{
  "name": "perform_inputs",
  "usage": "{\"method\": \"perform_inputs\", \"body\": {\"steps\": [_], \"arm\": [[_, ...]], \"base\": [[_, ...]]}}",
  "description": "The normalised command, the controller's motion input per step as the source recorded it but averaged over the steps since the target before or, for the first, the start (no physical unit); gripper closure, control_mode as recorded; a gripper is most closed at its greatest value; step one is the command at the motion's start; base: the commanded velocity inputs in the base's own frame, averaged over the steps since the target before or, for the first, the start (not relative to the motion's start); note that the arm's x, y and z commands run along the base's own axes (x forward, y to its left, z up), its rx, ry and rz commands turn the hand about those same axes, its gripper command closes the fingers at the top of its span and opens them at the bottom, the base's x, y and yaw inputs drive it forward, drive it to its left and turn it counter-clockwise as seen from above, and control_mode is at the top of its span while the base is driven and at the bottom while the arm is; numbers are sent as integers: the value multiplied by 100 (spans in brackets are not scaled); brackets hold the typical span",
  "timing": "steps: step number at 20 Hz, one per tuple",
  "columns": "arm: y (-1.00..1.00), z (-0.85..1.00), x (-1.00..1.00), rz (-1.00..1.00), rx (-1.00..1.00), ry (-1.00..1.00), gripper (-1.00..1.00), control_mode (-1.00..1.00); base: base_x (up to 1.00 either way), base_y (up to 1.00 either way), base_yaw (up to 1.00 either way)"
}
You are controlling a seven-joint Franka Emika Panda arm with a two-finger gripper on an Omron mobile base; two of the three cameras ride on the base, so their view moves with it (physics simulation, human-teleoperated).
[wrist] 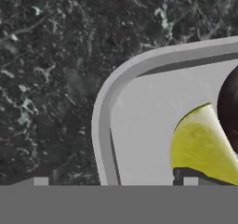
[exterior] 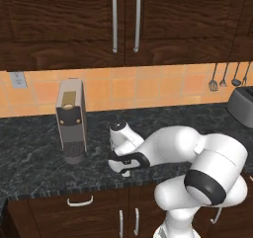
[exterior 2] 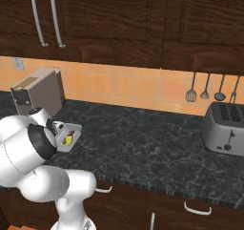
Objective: Take the meat container that has the fish and place it on the second highest rack of the freezer. Then take the vegetable container that has the potato and lemon wedge and place it on the highest rack of the freezer.
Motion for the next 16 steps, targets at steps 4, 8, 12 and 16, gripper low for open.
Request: {"method": "perform_inputs", "body": {"steps": [4, 8, 12, 16], "arm": [[0, 0, 0, 0, 0, 2, -100, -100], [0, -17, -26, 0, 0, 9, -100, -100], [0, -11, -13, 0, 0, 7, -100, -100], [0, 0, 0, 0, 0, 0, -100, -100]], "base": [[0, 0, 0], [0, 0, 0], [0, 0, 0], [0, 0, 0]]}}
